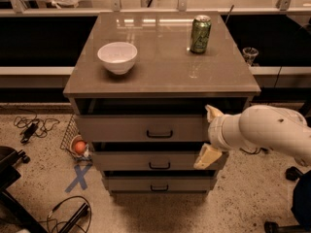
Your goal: Open top drawer
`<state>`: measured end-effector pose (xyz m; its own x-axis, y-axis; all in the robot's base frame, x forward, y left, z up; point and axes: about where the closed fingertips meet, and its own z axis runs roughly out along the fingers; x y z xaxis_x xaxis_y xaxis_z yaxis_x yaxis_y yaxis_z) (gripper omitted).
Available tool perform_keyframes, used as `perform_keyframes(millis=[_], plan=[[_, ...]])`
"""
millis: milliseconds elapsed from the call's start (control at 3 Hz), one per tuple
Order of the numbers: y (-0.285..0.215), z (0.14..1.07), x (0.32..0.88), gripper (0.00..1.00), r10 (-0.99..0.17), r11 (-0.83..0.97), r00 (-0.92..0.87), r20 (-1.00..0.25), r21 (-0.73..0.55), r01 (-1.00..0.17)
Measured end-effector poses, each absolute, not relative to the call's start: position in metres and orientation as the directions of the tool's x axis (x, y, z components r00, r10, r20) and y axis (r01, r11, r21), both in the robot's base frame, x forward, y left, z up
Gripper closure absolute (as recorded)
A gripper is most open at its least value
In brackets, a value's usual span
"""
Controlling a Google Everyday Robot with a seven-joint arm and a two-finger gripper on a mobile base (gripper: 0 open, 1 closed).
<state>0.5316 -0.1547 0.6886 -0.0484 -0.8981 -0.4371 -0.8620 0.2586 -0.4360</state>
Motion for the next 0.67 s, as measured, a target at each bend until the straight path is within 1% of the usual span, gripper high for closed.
perform_keyframes(millis=[667], plan=[[-0.164,0.665,0.566,0.0,-0.893,0.27,-0.07,-0.445,-0.405,-0.874]])
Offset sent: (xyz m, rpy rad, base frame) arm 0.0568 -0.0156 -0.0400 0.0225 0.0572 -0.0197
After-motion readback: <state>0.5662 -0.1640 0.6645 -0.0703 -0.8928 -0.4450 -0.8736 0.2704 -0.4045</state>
